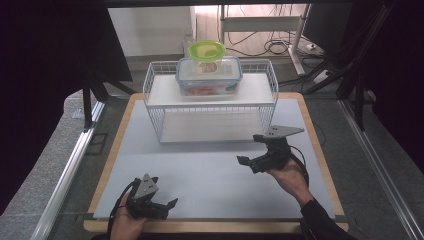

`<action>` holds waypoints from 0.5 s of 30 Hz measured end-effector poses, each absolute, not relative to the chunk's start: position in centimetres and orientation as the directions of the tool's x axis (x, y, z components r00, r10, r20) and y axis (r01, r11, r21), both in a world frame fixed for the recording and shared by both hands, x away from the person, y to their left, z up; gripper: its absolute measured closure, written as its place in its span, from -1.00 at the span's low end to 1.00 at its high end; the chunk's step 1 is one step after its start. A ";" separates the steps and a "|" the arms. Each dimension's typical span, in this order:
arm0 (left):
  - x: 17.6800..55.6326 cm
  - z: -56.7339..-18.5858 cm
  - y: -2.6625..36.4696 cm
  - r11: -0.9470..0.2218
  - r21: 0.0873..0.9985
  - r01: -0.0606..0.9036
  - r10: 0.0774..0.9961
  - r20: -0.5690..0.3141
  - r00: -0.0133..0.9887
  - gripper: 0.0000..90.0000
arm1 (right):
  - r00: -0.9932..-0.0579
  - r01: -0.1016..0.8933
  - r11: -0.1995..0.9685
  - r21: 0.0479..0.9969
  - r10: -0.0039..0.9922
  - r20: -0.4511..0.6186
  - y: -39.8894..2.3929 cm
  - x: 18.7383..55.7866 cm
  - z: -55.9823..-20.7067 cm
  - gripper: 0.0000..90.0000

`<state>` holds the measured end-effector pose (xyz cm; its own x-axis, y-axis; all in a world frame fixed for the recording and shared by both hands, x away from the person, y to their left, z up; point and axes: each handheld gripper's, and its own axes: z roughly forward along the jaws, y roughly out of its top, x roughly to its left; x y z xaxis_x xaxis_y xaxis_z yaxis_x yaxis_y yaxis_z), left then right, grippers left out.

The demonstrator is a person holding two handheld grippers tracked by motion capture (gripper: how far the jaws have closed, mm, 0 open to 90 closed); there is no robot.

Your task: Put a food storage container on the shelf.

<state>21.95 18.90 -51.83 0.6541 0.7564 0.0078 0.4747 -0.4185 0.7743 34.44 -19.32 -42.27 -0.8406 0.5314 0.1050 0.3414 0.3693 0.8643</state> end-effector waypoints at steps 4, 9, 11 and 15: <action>21.9 -51.8 18.9 -0.422 0.774 0.472 0.755 0.012 0.656 -0.92 | -0.843 0.351 0.390 0.851 0.527 0.106 -19.9 33.6 -43.5 -1.00; 22.0 -52.0 18.8 -0.426 0.769 0.476 0.756 0.013 0.655 -0.94 | -0.836 0.350 0.412 0.841 0.543 0.082 -20.7 32.8 -44.8 -1.00; 22.1 -52.0 18.8 -0.426 0.768 0.479 0.757 0.012 0.653 -0.96 | -0.831 0.354 0.417 0.837 0.550 0.077 -21.0 32.5 -45.3 -1.00; 22.1 -52.0 18.8 -0.425 0.767 0.480 0.758 0.013 0.652 -0.97 | -0.827 0.353 0.432 0.830 0.560 0.060 -21.4 31.8 -46.2 -1.00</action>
